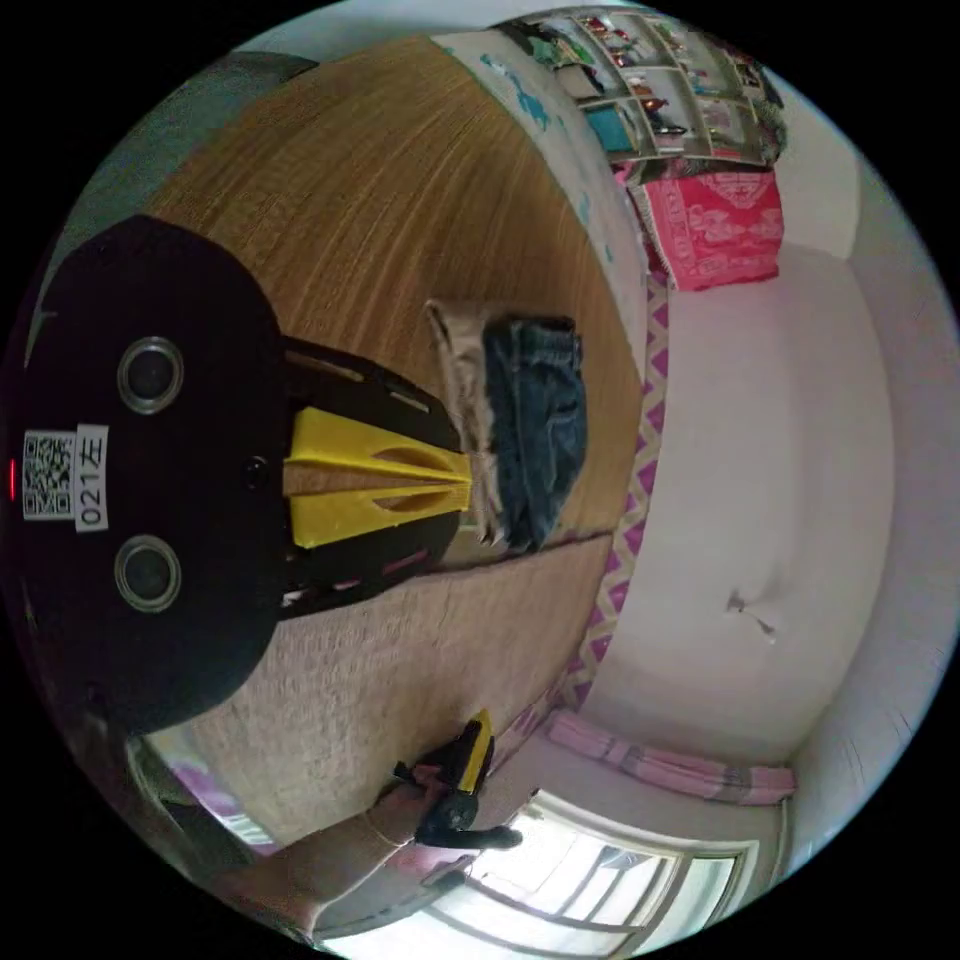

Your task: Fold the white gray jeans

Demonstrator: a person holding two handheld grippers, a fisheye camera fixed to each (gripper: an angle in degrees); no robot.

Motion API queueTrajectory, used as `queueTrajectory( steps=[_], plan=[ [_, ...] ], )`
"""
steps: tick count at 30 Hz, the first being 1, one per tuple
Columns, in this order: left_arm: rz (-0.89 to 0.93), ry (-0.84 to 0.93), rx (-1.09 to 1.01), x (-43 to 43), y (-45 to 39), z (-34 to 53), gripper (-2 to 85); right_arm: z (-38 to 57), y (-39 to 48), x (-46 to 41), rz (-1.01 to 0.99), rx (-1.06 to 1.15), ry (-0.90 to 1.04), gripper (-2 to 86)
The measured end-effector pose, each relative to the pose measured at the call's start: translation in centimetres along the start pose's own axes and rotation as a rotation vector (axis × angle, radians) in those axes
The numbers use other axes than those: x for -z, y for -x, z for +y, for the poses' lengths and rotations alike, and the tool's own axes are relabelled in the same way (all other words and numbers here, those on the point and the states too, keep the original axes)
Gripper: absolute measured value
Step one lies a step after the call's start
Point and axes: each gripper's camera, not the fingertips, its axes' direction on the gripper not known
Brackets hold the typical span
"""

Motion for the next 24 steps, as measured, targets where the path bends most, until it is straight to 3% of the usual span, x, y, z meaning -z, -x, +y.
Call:
queueTrajectory(
  steps=[6, 12, 14, 24],
  plan=[
    [0.013, 0.116, -0.063, -1.7, -9.3, 4.3, -0.9, 10.6, 0.0, 5.2, 0.172, -0.051, 0.086, -0.9],
    [0.076, 0.158, -0.172, -3.4, -18.5, 6.9, -0.9, 17.0, -6.4, 7.2, 0.485, -0.289, 0.157, 1.0],
    [0.090, 0.182, -0.195, -4.1, -21.3, 7.5, -0.9, 18.3, -8.5, 6.0, 0.601, -0.261, 0.202, 10.0],
    [0.108, 0.224, -0.223, -4.5, -26.7, 9.5, -1.0, 18.2, -10.3, -1.9, 0.487, -0.017, 0.388, 12.2]
  ],
)
